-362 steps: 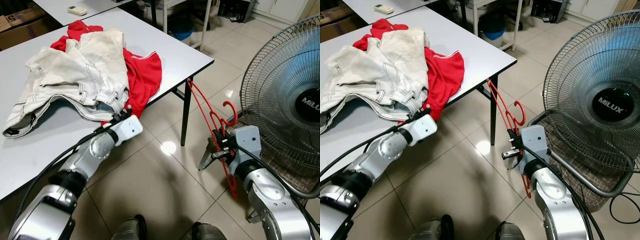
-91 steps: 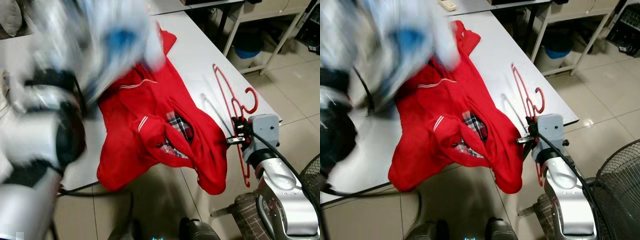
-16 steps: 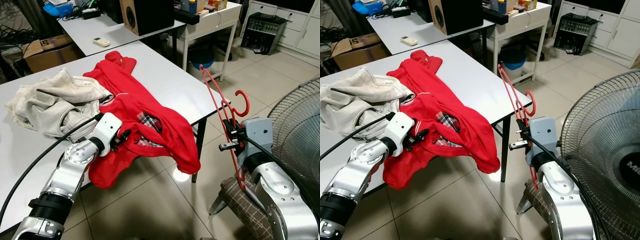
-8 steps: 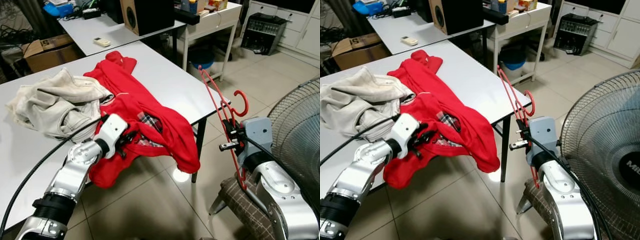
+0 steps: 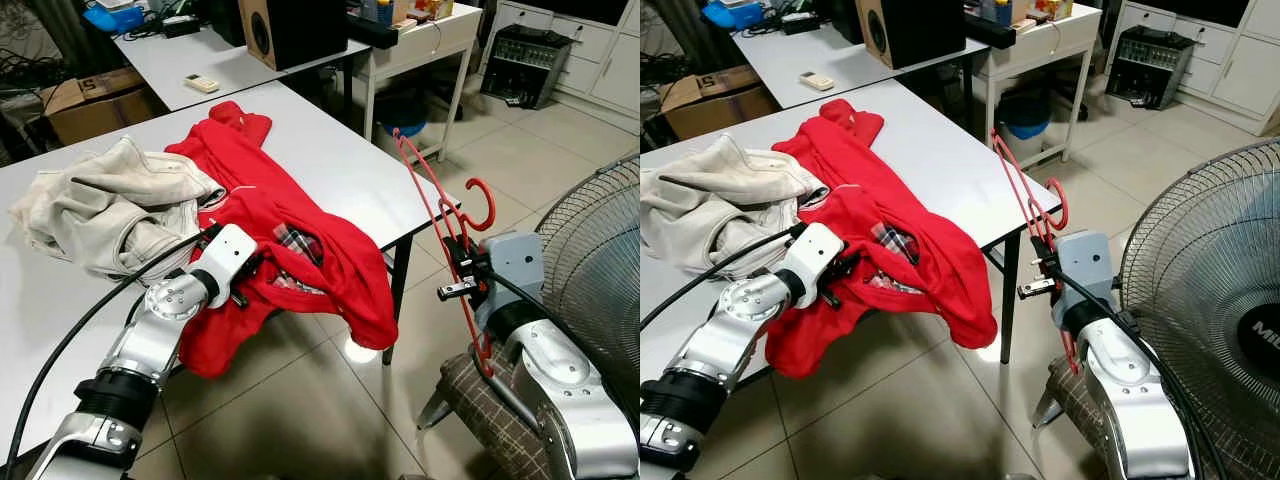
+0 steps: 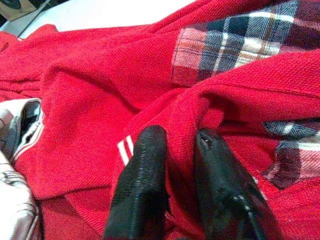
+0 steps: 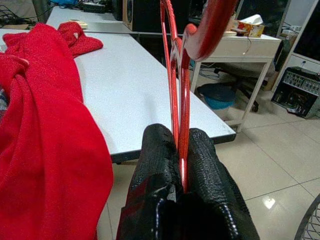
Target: Hang hanger
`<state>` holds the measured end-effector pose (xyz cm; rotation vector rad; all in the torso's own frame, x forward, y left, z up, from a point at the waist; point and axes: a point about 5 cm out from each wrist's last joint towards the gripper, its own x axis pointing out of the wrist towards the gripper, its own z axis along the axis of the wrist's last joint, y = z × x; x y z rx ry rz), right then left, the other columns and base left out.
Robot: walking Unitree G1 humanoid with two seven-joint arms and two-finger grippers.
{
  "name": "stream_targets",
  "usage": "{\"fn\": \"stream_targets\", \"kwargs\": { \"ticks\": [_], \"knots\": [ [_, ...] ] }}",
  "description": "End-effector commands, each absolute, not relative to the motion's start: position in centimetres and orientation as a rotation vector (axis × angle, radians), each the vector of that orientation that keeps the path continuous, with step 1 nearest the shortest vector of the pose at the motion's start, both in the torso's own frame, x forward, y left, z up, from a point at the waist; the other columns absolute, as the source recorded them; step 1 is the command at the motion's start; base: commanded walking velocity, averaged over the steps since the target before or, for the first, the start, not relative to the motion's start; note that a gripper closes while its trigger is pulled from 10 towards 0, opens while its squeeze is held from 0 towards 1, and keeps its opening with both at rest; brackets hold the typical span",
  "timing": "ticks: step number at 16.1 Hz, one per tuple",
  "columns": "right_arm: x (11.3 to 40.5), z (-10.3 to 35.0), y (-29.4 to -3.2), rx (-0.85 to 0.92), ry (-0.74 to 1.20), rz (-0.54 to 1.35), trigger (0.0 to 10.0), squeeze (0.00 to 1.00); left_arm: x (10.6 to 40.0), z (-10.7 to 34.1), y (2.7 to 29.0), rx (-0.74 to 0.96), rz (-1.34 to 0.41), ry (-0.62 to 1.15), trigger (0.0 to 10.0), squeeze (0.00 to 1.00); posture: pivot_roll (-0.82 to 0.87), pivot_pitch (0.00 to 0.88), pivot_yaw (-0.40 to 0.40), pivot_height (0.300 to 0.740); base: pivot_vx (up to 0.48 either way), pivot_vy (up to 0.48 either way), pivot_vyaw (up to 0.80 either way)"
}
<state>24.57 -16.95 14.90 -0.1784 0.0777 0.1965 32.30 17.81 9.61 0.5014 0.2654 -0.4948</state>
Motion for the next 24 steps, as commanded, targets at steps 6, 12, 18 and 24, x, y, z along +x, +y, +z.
{"fn": "stream_targets", "kwargs": {
  "ticks": [6,12,18,24],
  "knots": [
    [21.7,17.1,-16.2,-0.042,0.027,0.605,10.0,0.00,33.1,11.9,17.5,0.375,-0.510,0.166,0.0,0.00,-0.20,0.023,0.094,0.740,0.000,0.000,0.00],
    [17.4,17.0,-17.6,-0.056,0.233,0.939,10.0,0.00,34.6,19.3,17.1,0.318,-0.484,-0.077,0.0,0.00,-0.20,0.033,0.103,0.740,0.000,0.000,0.00],
    [17.5,15.3,-19.6,-0.105,0.403,0.823,10.0,0.00,34.3,21.0,17.2,0.537,-0.545,-0.069,0.0,0.00,-0.19,0.028,0.113,0.740,0.000,0.000,0.00],
    [21.1,18.2,-23.5,-0.197,0.232,0.467,10.0,0.00,34.1,20.6,18.0,0.610,-0.549,-0.021,0.0,0.00,-0.20,0.026,0.110,0.740,0.000,0.000,0.00]
  ]
}}
